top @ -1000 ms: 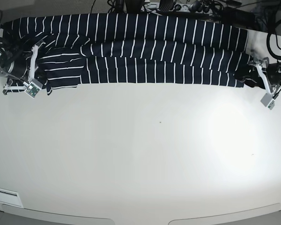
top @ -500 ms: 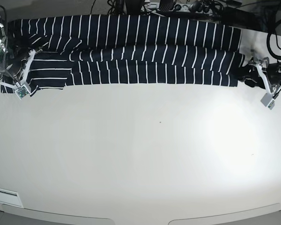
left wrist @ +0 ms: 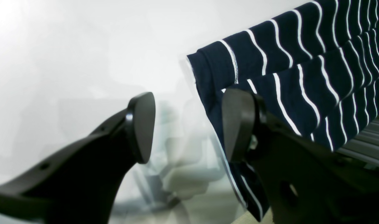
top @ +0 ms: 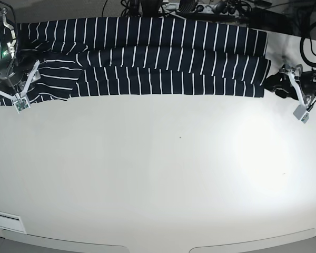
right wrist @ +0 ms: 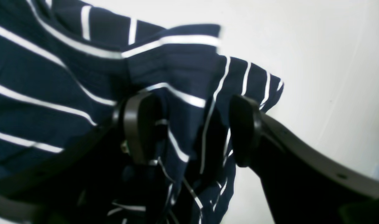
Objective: Fold the T-shirt properly
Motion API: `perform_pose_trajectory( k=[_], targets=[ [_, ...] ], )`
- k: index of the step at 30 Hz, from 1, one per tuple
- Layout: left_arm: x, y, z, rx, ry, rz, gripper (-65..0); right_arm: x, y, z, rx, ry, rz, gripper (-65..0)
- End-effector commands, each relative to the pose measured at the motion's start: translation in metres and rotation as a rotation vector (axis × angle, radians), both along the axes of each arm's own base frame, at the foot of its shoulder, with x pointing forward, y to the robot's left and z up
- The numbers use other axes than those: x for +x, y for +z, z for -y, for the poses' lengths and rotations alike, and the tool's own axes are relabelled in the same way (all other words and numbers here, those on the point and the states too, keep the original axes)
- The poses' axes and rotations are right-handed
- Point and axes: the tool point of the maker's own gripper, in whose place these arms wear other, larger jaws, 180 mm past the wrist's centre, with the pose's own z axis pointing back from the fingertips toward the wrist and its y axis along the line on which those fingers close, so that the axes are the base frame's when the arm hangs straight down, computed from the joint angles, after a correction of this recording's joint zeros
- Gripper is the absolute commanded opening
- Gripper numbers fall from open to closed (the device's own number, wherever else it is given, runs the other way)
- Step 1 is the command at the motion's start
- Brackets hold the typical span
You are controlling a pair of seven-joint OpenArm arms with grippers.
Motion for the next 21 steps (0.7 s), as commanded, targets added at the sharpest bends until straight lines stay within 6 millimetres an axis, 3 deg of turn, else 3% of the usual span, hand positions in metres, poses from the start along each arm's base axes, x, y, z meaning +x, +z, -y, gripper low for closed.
perform_pose_trajectory(
  k=[1,6,10,16,21],
  targets=[
    [0.01,0.014,-0.005,0.006,0.0,0.043,-29.0,0.015,0.021,0.009,-0.06,0.002,0.087,-25.7],
    [0.01,0.013,-0.006,0.013,0.0,0.041,-29.0,0.029,0.073,0.047,-0.292,-0.156,0.319,-26.3],
    [0.011,0.014,-0.005,0.01,0.002,0.047,-29.0,0.024,0.095,0.062,-0.388,-0.256,0.396,-40.0],
    [0.011,0.014,-0.005,0.011,0.002,0.046,-29.0,0.016,0.062,0.036,-0.243,-0.237,0.305,-40.6],
    [0.011,0.014,-0.005,0.01,0.002,0.047,-29.0,0.013,0.049,0.023,-0.173,-0.236,0.275,-40.6]
  ],
)
